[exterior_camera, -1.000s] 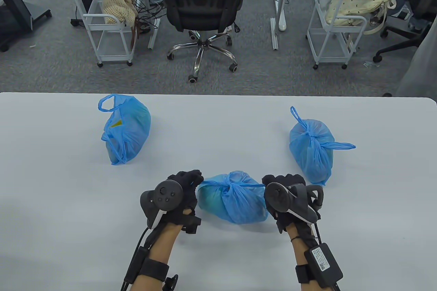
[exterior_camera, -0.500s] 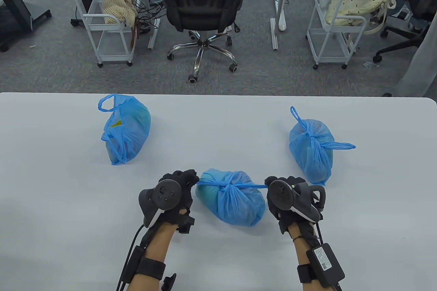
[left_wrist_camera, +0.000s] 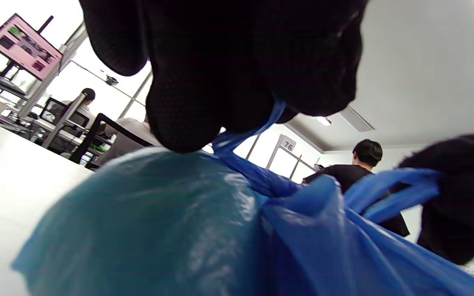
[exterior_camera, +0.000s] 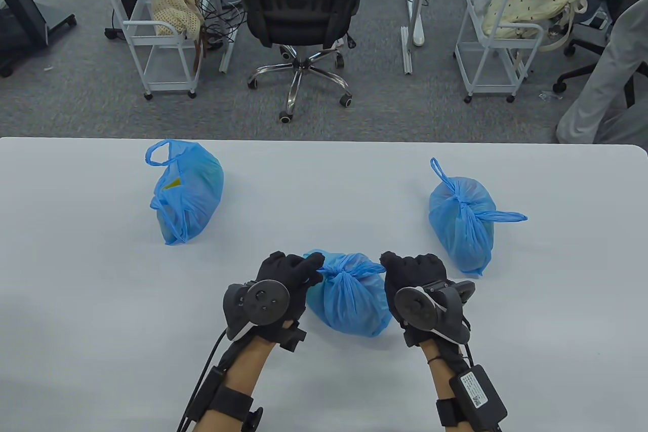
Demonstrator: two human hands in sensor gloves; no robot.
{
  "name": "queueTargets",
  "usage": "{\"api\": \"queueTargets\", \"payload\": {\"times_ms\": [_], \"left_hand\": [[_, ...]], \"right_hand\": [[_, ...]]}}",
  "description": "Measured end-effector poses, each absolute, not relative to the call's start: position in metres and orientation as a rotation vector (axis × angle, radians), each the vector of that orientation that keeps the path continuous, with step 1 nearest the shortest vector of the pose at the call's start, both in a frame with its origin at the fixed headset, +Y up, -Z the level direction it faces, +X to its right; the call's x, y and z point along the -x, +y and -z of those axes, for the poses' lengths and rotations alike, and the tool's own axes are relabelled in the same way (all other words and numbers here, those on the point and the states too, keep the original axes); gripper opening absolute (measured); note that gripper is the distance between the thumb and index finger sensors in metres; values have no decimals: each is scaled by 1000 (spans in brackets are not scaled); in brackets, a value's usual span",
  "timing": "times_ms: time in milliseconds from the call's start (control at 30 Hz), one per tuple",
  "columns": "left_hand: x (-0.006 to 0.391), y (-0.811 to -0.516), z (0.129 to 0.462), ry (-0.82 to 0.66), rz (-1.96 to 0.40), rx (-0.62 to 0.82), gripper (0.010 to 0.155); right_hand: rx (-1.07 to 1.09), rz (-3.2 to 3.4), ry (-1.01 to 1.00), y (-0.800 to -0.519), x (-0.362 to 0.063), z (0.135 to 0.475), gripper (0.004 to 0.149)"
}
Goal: Tie knot on plastic bag top
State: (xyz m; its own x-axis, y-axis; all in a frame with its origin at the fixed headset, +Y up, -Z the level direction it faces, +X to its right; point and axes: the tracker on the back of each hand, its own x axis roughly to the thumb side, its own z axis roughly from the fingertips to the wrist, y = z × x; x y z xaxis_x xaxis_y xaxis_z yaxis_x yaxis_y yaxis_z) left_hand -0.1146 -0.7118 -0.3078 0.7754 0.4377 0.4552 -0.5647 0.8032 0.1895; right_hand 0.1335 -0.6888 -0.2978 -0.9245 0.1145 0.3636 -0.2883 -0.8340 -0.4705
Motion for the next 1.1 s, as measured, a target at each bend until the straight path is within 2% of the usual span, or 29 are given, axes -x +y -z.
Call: {"api": "queueTargets", "payload": {"times_ms": [67,200,367,533,633,733,967,1100], "left_hand": [[103,-711,306,-459,-495,-310,47],[83,-711,304,-498,-360,-220,60],[67,-715,303,-508,-268,-157,71],[56,-714,301,-501,-260,-169,71],[51,-716,303,-486,-245,-116,67],[51,-722,305,-480,-262,-81,59],[50,-726,302,-446,-237,-178,46],[46,-725,299,-451,-179,-221,44]], "right_hand": [[-567,-2726,-866,-686,-128,294,36],[-595,-2594,-920,-679,-123,289,36],[-678,-2505,-876,-679,-115,286,36],[-830,-2421,-807,-672,-103,281,36],[-836,-2322,-739,-672,-99,280,37],[-815,-2323,-752,-671,-102,280,36],[-664,-2311,-773,-672,-125,287,36],[-553,-2350,-782,-676,-139,291,37]]}}
